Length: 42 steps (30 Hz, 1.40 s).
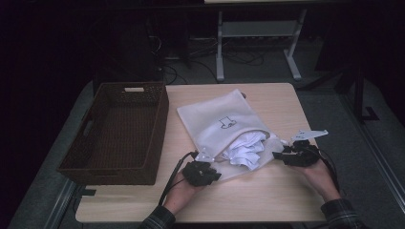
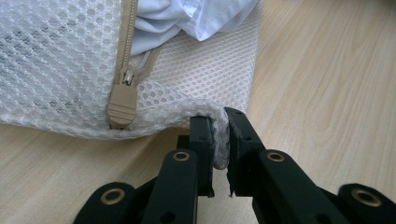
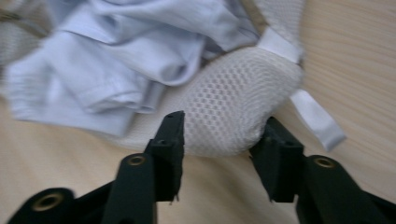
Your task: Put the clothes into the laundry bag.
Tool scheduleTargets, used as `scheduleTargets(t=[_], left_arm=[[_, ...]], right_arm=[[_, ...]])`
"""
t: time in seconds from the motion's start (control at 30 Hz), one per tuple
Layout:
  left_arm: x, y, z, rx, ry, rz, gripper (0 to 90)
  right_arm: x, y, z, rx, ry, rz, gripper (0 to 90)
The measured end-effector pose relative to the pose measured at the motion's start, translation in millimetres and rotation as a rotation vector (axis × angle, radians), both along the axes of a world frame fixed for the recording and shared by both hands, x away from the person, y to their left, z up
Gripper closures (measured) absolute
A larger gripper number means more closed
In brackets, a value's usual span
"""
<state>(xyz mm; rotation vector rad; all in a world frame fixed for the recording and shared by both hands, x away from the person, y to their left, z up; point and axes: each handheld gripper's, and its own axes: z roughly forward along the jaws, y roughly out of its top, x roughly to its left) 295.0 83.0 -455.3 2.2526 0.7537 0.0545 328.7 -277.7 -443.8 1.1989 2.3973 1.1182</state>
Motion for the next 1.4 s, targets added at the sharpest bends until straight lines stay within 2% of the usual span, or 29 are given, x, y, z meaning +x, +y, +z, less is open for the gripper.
scheduleTargets(t=[0.03,0.13,0.2,0.23,0.27,0.37,0.53,0.73,0.77,0.87,0.9,1.07,1.13,1.2,1.27,1.3,1.4], left_arm=[[0.1,0.4,0.1,0.0,-0.001,0.001,81.9],[0.6,1.1,0.3,-0.003,0.001,0.004,81.8],[1.2,1.7,0.8,-0.007,0.004,0.008,81.8],[1.2,1.8,0.9,-0.005,0.003,0.007,81.9],[1.2,1.8,0.9,-0.005,0.003,0.007,81.9],[0.7,1.4,1.0,-0.012,0.004,0.008,81.8],[-0.1,0.1,1.5,-0.015,0.003,0.008,81.8],[0.1,-0.5,1.6,-0.012,0.001,0.0,81.9],[-0.3,-0.8,1.6,-0.016,0.001,0.003,81.9],[-0.3,-0.5,1.6,-0.016,0.002,0.002,82.7],[-0.2,-0.5,1.9,-0.016,0.005,0.001,83.1],[-0.1,-0.5,2.0,-0.015,0.004,-0.003,83.2],[-0.1,-0.4,2.0,-0.015,0.003,-0.004,83.5],[-0.8,-0.7,2.6,-0.018,0.002,-0.002,83.8],[-1.0,-0.5,3.7,-0.022,-0.003,-0.002,84.0],[-1.1,-0.2,4.5,-0.02,-0.008,-0.006,84.3],[-1.0,-0.6,5.5,-0.021,-0.009,-0.008,84.4]], right_arm=[[-2.4,2.0,1.0,0.016,-0.001,0.013,49.4],[-6.9,7.2,3.6,0.02,-0.014,0.03,46.2],[-13.3,16.0,11.8,0.019,-0.061,0.048,40.7],[-15.2,18.3,15.5,0.016,-0.082,0.041,39.5],[-15.2,18.3,15.5,0.016,-0.082,0.041,39.5],[-20.2,20.9,28.5,0.027,-0.138,0.008,36.4],[-20.8,26.2,37.7,0.033,-0.175,0.017,34.7],[-14.3,45.1,42.4,0.044,-0.167,0.079,32.1],[-10.3,57.5,40.9,0.032,-0.154,0.108,30.7],[-6.5,65.1,39.2,0.041,-0.151,0.12,30.7],[0.1,75.4,35.7,0.043,-0.135,0.13,29.9],[13.4,101.8,29.0,0.029,-0.117,0.155,29.3],[16.5,115.3,25.9,0.003,-0.116,0.177,29.4],[17.9,127.5,20.4,-0.048,-0.121,0.181,35.9],[18.4,135.9,13.7,-0.13,-0.13,0.164,50.1],[18.2,138.1,11.5,-0.156,-0.139,0.153,57.7],[20.2,137.8,11.9,-0.154,-0.15,0.125,71.7]])
